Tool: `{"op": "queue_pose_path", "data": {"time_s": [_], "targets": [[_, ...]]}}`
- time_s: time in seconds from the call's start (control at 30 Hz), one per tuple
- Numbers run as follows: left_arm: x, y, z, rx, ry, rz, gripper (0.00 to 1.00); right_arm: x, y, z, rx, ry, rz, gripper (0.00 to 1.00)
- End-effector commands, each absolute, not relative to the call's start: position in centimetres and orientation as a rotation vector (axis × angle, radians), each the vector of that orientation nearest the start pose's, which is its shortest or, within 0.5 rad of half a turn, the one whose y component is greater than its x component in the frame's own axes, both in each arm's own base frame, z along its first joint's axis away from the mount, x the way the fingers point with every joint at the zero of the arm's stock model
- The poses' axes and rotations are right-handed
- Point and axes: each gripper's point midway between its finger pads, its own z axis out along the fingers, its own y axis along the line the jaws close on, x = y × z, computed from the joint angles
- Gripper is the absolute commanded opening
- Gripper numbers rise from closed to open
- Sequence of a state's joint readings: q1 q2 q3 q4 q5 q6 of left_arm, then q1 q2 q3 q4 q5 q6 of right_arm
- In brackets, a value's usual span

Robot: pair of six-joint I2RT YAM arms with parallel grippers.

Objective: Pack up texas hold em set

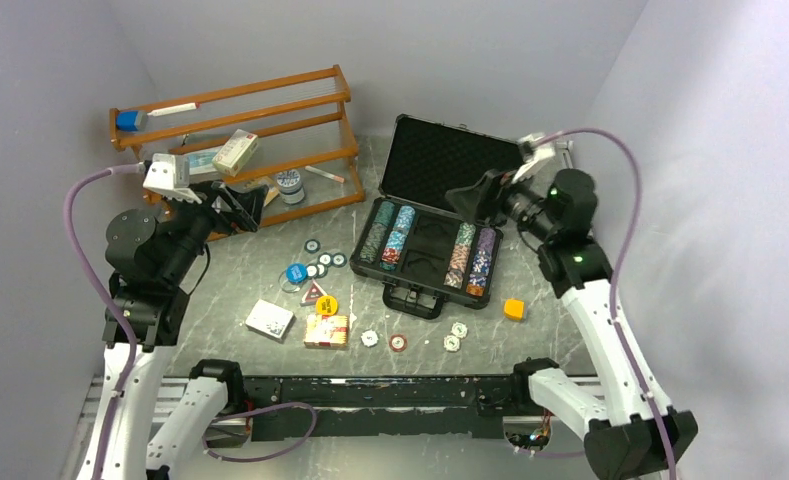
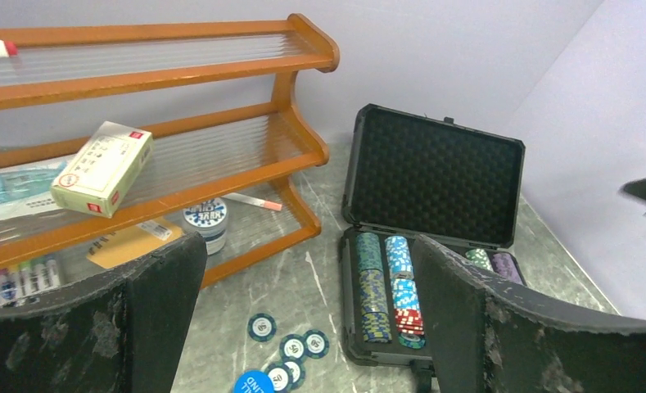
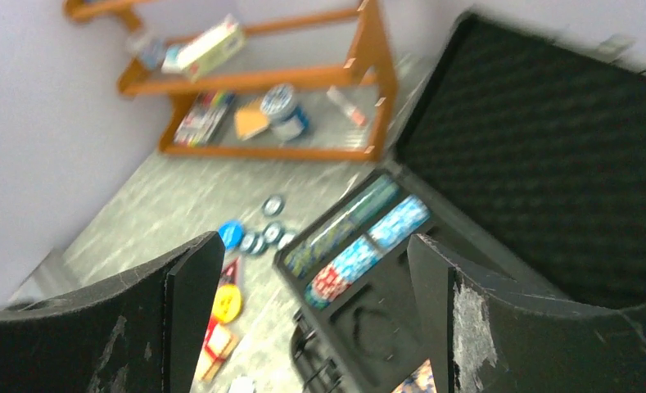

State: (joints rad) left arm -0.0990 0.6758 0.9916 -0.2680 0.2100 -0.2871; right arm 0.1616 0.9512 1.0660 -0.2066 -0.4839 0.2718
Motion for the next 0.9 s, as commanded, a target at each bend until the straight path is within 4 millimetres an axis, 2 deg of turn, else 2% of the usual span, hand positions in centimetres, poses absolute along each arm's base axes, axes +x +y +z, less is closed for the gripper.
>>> {"op": "queue_pose_path", "data": {"time_s": [0.0, 0.07, 0.2, 0.47, 0.57, 0.7, 0.87], "targets": [[26.6, -8.4, 40.1, 0.045, 1.454, -0.542, 1.00, 29.4, 19.2, 31.8, -0.411, 1.708, 0.849, 0.88], [26.9, -8.3, 39.9, 0.030, 1.458, -0.545, 1.00, 29.4, 21.7, 29.1, -0.446, 1.754, 0.811, 0.87], [27.1, -8.0, 39.5, 0.022, 1.428, -0.531, 1.00, 27.2, 28.1, 23.9, -0.599, 1.758, 0.781, 0.87], [27.4, -7.6, 39.8, 0.032, 1.423, -0.489, 0.99, 22.2, 37.5, 16.7, -0.873, 1.825, 0.827, 0.86], [27.8, -7.6, 39.8, 0.068, 1.450, -0.464, 0.99, 19.8, 39.5, 12.9, -1.059, 1.894, 0.826, 0.86], [28.2, -7.9, 39.5, 0.091, 1.469, -0.467, 0.99, 17.2, 41.1, 8.5, -1.251, 1.920, 0.749, 0.91], [28.3, -8.5, 39.3, 0.131, 1.459, -0.480, 0.99, 15.5, 42.2, 5.8, -1.382, 1.930, 0.706, 1.00]]}}
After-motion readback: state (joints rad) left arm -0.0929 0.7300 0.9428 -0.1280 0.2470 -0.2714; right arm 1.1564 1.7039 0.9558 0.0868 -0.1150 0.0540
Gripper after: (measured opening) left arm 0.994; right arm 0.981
